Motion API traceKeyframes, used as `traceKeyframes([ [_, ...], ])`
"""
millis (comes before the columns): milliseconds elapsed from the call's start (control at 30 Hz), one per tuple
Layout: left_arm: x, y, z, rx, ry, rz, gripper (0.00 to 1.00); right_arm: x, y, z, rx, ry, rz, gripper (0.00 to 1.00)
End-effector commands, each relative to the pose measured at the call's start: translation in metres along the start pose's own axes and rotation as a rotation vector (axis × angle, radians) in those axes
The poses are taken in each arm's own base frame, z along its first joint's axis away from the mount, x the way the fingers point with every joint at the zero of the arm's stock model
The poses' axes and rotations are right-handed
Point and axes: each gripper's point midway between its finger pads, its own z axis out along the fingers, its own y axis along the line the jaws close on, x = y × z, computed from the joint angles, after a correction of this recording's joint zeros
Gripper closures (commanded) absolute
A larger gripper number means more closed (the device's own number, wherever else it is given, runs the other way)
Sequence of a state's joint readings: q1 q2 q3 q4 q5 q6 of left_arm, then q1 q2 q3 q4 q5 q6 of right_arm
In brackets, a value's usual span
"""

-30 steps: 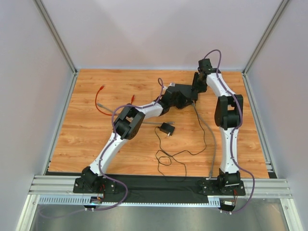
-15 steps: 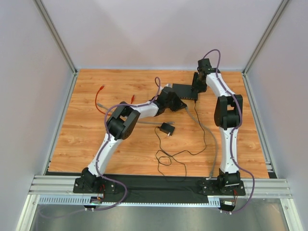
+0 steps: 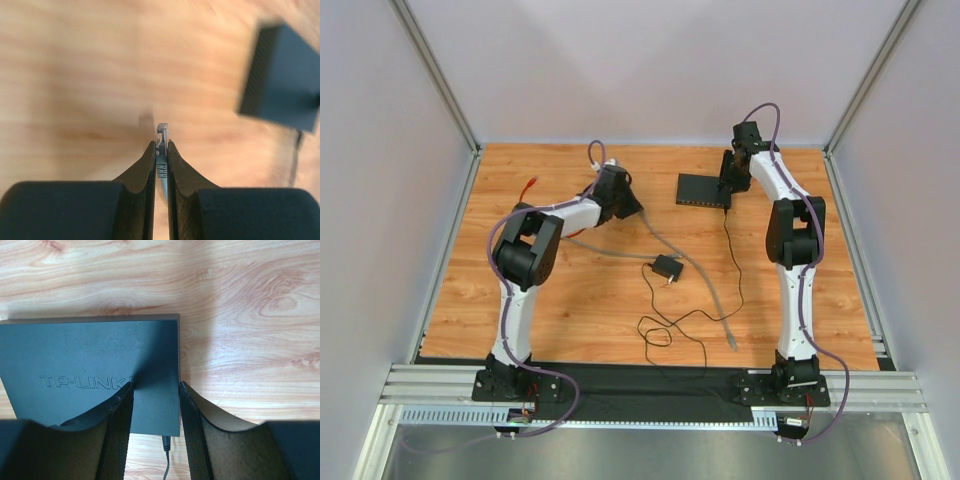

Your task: Pull the plug from the switch port

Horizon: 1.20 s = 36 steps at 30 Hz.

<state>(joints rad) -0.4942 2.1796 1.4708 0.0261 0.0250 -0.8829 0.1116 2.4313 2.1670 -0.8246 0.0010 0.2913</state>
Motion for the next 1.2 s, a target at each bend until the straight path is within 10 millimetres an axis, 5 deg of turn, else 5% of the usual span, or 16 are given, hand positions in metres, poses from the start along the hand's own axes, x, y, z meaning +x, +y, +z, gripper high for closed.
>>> traceKeyframes([
  [0,-0.062,0.005,-0.023,-0.008,-0.117,0.117,1.00,0.046,-0.019,0.027,0.068,0.151,-0.017,0.57],
  [100,-0.094,-0.007,-0.027,0.003,-0.117,0.169,1.00,0.046,-0.018,0.027,0.065,0.151,-0.012,0.57],
  [200,-0.125,0.006,-0.025,-0.054,-0.144,0.165,1.00,0.047,-0.019,0.027,0.066,0.153,-0.012,0.57],
  [333,-0.177,0.063,-0.043,-0.200,-0.290,0.066,1.00,0.048,-0.019,0.028,0.066,0.154,-0.011,0.57],
  [467,-0.201,0.109,-0.056,-0.266,-0.319,-0.029,1.00,0.047,-0.019,0.028,0.068,0.154,-0.008,0.57],
  [800,-0.228,0.193,-0.097,-0.474,-0.354,-0.037,1.00,0.049,-0.020,0.028,0.079,0.155,-0.010,0.57],
  [1000,-0.233,0.195,-0.099,-0.469,-0.358,-0.061,0.97,0.048,-0.017,0.028,0.080,0.149,-0.016,0.57],
  [1167,-0.230,0.188,-0.118,-0.481,-0.425,-0.049,0.74,0.047,-0.016,0.029,0.074,0.155,-0.017,0.57],
])
